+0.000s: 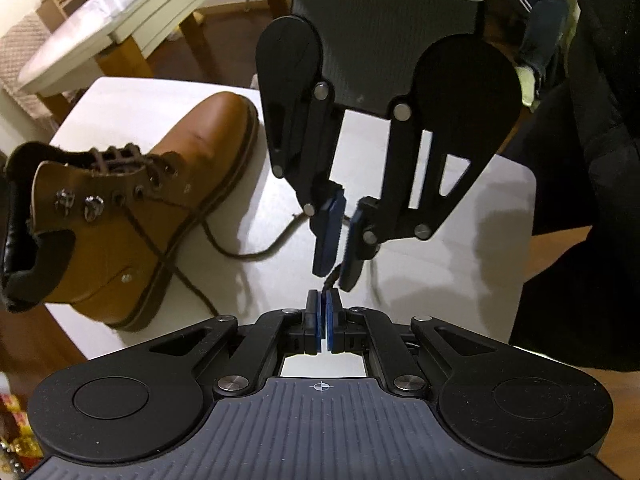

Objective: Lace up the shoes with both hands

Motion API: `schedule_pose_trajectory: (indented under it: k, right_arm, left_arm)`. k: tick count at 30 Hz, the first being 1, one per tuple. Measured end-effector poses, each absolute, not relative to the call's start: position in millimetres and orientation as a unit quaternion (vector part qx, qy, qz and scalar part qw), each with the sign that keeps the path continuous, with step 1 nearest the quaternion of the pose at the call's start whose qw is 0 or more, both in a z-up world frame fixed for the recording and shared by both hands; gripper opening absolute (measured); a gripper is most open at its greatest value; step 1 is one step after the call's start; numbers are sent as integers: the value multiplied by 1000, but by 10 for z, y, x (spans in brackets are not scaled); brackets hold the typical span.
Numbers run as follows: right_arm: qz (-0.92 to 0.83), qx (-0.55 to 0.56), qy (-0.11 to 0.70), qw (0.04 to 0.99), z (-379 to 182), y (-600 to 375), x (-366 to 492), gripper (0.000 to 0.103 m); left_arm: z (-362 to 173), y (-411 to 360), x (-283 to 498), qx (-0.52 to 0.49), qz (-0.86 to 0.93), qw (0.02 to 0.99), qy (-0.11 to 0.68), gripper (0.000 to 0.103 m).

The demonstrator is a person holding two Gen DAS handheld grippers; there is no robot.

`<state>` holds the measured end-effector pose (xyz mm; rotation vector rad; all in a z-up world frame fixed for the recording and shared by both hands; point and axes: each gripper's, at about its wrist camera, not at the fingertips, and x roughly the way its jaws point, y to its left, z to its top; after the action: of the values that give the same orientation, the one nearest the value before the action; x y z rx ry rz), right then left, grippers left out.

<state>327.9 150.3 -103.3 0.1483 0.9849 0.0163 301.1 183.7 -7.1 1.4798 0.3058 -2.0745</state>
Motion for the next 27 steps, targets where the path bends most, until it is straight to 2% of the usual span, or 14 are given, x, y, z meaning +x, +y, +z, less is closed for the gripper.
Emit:
schedule_pose_trajectory:
  k: [1,4,9,13,15,19,27]
  right_arm:
    - [8,87,469,879,-1029,1466,3258,4]
    - [-6,136,459,878,-999,1363,3180,4]
    - [-132,299,413,850,-902,1035,2790,4]
    - [-247,544,235,767,-899,611,2095,4]
    - [-271,612,155,726,-903,480,1872,4]
    - [-282,649,82,701,-832,294,1805,4]
    - [-237,662,64,708,-920,-89,2081,4]
  left_arm:
    - [-72,1822,3014,551,-774,287,119,2]
    - [-37,1778,3057,540,-770,312,137,3]
    - [191,1678,3233,498,-764,381,154,3]
    - [522,1558,3394,440,-765,445,154,4]
    - [640,1437,3414,433,-756,467,150,7]
    - [863,1191,3445,423,-736,509,142,7]
    - [1046,664,3401,435,-698,547,159,7]
